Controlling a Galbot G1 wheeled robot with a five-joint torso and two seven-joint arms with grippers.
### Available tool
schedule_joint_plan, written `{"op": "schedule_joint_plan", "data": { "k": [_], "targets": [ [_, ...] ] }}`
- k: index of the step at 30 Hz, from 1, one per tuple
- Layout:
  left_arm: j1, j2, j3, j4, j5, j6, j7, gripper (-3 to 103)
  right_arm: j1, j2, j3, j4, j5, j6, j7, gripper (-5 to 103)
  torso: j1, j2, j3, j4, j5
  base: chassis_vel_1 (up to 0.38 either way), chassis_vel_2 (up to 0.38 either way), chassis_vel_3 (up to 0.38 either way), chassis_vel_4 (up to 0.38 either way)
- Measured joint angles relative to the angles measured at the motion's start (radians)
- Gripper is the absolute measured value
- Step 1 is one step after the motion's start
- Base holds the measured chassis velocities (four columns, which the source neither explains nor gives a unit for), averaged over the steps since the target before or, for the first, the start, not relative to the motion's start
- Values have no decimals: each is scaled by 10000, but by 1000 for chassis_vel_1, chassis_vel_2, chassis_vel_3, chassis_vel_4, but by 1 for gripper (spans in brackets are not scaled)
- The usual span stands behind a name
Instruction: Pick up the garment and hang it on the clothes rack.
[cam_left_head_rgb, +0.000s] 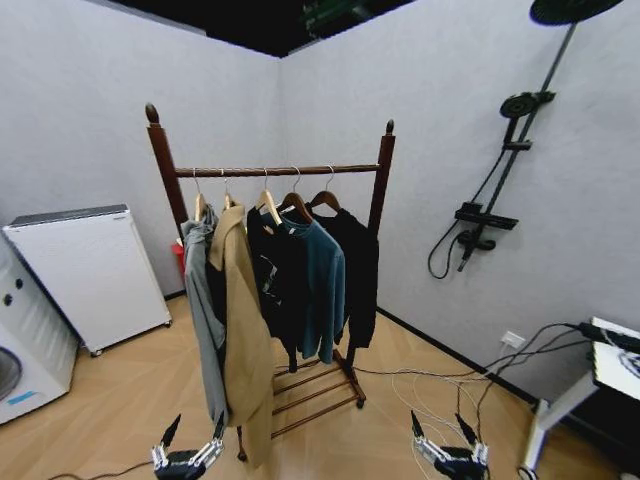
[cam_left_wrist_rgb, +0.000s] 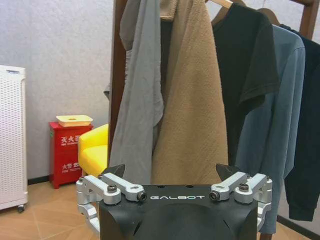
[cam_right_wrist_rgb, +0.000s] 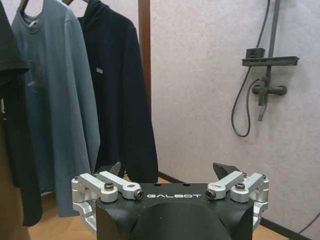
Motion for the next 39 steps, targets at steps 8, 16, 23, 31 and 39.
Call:
{"op": "schedule_joint_plan", "data": {
  "k": [8,16,23,31,39],
  "targets": [
    [0,0,0,0,0,0,0,100,7,-4,6,-1,7,-11,0,100,0,0,1,0,3,-78,-73,-79,-78],
    [0,0,-1,0,0,0,0,100,12,-6,8,0,13,-17,0,100,0,0,0,1,1,-115,-105,-109,-113],
    [0,0,0,0,0,0,0,100,14,-6,11,-1,17,-22,0,100,0,0,1,-1,2,-128,-136,-127,-129],
    [0,0,0,0,0,0,0,100,15,-6,10,-1,17,-23,-1,100,0,0,0,-1,1,-126,-123,-132,-129],
    [0,0,0,0,0,0,0,100,15,-7,11,-1,18,-24,-1,100,0,0,0,-1,4,-121,-127,-125,-122]
  ]
}}
